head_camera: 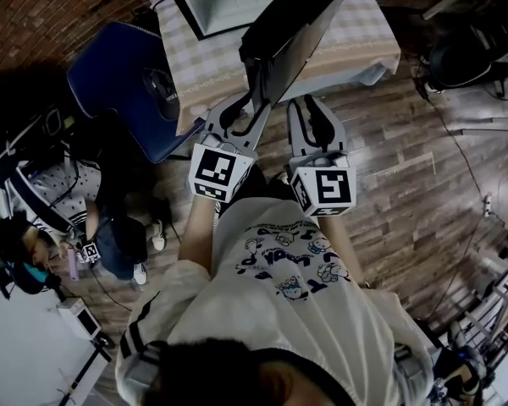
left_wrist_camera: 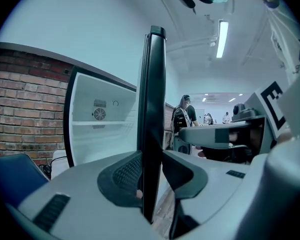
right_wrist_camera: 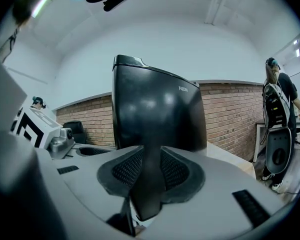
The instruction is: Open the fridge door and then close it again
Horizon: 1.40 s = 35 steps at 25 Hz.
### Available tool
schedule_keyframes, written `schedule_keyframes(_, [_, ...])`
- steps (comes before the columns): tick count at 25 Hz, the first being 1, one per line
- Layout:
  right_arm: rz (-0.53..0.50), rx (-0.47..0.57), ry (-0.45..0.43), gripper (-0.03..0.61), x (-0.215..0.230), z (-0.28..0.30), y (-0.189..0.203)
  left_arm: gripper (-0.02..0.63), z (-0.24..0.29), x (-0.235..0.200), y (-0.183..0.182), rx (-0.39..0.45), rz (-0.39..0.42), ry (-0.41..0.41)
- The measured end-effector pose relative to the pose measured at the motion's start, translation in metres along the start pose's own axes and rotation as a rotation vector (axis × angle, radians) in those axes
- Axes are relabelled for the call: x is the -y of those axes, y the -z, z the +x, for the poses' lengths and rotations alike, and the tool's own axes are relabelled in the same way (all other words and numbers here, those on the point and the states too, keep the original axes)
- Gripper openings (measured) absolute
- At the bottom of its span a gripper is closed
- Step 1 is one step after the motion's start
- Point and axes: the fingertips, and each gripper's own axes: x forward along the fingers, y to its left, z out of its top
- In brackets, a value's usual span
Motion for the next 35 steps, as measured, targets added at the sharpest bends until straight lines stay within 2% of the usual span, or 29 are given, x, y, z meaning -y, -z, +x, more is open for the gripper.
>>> schedule_keyframes(17, [-0.007,0.009,-0.043,0.15,0.021,-0.06,-0.001,0.123,0.015,0.091,-0.003,0.019,0.036,0.159])
schedule_keyframes(25, [-0.025,0.037,-0.035,0.158,0.036,-0.084,-0.007,0.098,0.028,0.135,-0.008,0.017,0.095,0.242])
schedule_keyframes(31, [-0.023,0.043,0.019,0.161,0.061,-0.099,-0.005,0.087,0.043,0.168,-0.01,0.02,0.121,0.302])
schedule_keyframes(35, [-0.006,0.055,0.096,0.162,0.087,-0.11,-0.011,0.087,0.056,0.19,-0.014,0.022,0.13,0.343])
